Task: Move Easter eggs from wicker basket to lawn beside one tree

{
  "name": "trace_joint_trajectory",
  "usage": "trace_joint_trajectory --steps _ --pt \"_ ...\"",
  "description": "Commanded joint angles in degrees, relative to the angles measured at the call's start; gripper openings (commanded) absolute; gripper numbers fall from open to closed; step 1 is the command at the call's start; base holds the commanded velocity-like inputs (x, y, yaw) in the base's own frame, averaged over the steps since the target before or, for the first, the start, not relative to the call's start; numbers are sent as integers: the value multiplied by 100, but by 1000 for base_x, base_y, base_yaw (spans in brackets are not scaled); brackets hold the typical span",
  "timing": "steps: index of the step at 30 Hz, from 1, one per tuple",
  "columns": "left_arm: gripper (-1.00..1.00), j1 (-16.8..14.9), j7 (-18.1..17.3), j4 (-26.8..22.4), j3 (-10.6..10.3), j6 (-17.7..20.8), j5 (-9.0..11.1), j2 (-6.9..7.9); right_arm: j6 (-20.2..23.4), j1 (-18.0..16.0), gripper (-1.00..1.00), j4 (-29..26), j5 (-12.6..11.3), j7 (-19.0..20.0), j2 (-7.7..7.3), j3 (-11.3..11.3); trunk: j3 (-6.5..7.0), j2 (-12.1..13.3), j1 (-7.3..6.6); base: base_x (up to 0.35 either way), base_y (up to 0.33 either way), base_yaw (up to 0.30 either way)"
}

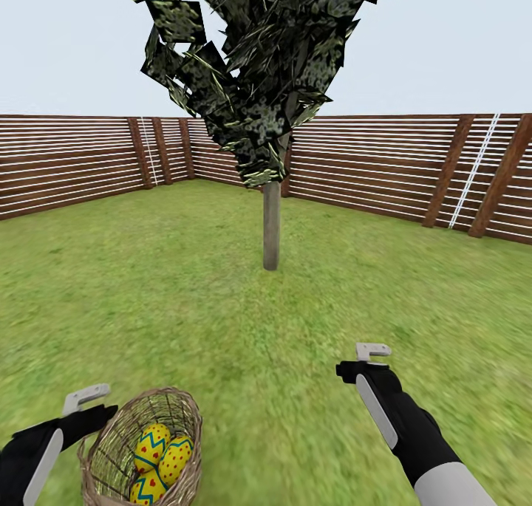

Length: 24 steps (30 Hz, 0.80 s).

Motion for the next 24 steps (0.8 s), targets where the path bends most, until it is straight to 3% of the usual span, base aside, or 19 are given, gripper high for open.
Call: trace_joint_trajectory --steps 1,24 --pt "100 -2 -20 2 10 33 14 -8 13 -5 100 -6 -61 -58 -7 21 -6 -3 0 0 0 0" --pt "100 -6 4 27 14 -34 11 -54 13 -5 100 -6 -62 -58 -7 21 -6 -3 0 0 0 0"
